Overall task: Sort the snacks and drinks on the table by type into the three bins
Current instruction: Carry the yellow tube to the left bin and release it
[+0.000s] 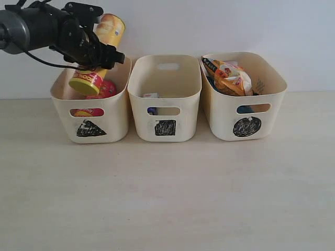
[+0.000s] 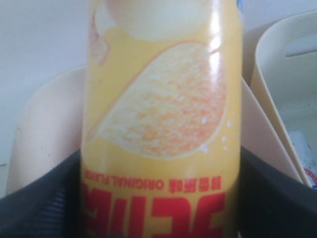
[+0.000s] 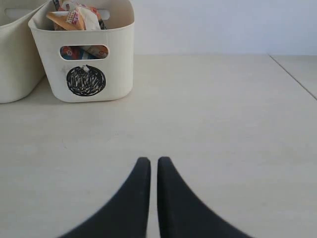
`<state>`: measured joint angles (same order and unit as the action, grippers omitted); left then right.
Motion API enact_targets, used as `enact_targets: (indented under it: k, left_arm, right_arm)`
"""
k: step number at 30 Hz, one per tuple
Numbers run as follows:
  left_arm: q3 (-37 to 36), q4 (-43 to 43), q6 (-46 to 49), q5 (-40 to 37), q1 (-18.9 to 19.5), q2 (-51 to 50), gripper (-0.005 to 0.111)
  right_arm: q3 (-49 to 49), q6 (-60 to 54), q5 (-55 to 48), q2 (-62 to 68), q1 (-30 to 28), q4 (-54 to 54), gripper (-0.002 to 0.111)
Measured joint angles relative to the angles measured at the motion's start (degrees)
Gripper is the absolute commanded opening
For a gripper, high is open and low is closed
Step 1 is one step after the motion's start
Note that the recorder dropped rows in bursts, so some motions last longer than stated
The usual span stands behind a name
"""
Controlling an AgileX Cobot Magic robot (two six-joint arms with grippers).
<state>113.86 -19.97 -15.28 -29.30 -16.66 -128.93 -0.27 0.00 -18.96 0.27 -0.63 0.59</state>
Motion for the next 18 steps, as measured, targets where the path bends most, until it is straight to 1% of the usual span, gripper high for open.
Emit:
enact_targets:
  k: [2, 3, 4, 6, 9, 14, 17, 18]
  left_arm:
    - [0.0, 0.0, 0.0, -0.3, 0.0, -0.1, 0.071]
    - [0.0, 0.1, 0.0, -0.4, 0.0, -0.1, 0.075]
    - [0.0, 0.5, 0.0, -0.4, 0.0, -0.1, 0.079]
    - [0.1, 1.4, 0.0, -0.5, 0.0, -0.1, 0.084]
    - [0.2, 1.9, 0.0, -0.6, 0.0, -0.1, 0.085]
    - [0.2, 2.2, 0.0, -1.8, 0.0, -0.1, 0.084]
    - [0.2, 2.4, 0.0, -3.1, 0.0, -0.3, 0.081]
    - [0.2, 2.4, 0.0, -3.9, 0.0, -0.2, 0.077]
  right_arm:
    - [0.0, 0.0, 0.0, 0.0, 0.0, 0.0, 0.002]
    - [0.0, 0.0, 0.0, 0.0, 0.0, 0.0, 0.002]
    - [0.0, 0.0, 0.0, 0.0, 0.0, 0.0, 0.002]
    - [0.0, 0.0, 0.0, 0.0, 0.0, 0.0, 0.002]
    - [0.0, 0.0, 0.0, 0.0, 0.0, 0.0, 0.002]
    - [0.0, 0.0, 0.0, 0.0, 0.0, 0.0, 0.002]
    - [0.0, 0.0, 0.0, 0.0, 0.0, 0.0, 0.002]
    - [0.0, 0.0, 0.0, 0.0, 0.0, 0.0, 0.002]
